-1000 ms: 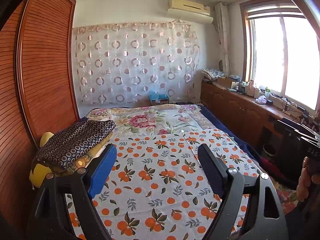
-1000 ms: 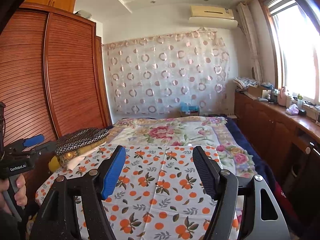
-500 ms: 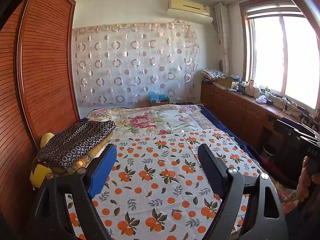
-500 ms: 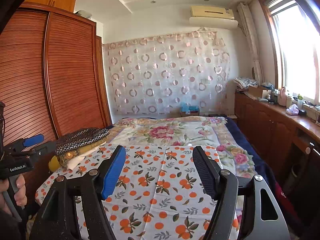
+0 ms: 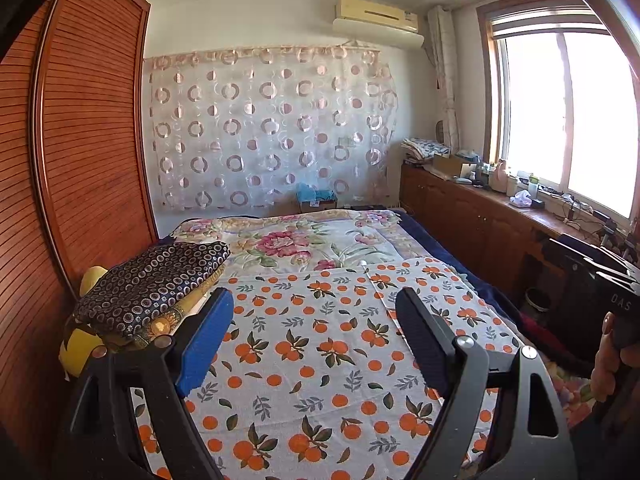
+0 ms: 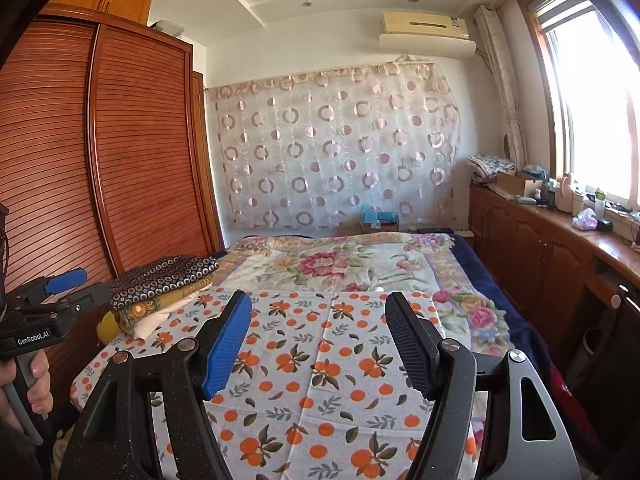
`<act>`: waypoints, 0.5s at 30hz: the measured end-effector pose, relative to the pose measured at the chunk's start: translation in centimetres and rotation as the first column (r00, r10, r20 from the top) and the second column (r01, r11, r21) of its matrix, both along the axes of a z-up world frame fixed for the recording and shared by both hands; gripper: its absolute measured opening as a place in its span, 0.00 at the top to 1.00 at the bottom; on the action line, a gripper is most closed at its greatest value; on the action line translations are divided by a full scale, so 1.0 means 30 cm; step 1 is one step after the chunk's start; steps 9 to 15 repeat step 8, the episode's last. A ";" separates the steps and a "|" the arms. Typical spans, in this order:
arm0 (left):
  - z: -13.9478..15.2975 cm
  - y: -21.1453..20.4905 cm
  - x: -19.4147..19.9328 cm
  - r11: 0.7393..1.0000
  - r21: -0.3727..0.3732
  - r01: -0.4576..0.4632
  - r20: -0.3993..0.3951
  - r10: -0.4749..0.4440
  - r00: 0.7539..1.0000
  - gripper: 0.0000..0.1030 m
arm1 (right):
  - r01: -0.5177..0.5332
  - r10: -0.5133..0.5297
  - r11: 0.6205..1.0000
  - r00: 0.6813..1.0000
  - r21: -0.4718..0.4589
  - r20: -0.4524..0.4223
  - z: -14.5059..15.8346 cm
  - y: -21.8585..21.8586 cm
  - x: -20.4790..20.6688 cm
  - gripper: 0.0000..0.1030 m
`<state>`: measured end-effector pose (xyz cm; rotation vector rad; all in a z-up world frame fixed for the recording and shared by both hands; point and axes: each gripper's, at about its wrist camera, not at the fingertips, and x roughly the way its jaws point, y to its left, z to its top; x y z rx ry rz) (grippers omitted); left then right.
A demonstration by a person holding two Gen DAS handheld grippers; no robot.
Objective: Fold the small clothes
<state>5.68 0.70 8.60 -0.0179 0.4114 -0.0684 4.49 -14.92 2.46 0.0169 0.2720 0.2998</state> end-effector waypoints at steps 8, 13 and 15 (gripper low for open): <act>0.000 -0.003 -0.006 1.000 0.002 -0.001 0.002 0.001 1.000 0.19 | -0.001 0.001 1.000 1.000 -0.001 0.001 0.002 -0.003 0.002 0.31; 0.000 -0.003 -0.006 1.000 0.002 -0.001 0.002 0.001 1.000 0.19 | -0.001 0.001 1.000 1.000 -0.001 0.001 0.002 -0.003 0.002 0.31; 0.000 -0.003 -0.006 1.000 0.002 -0.001 0.002 0.001 1.000 0.19 | -0.001 0.001 1.000 1.000 -0.001 0.001 0.002 -0.003 0.002 0.31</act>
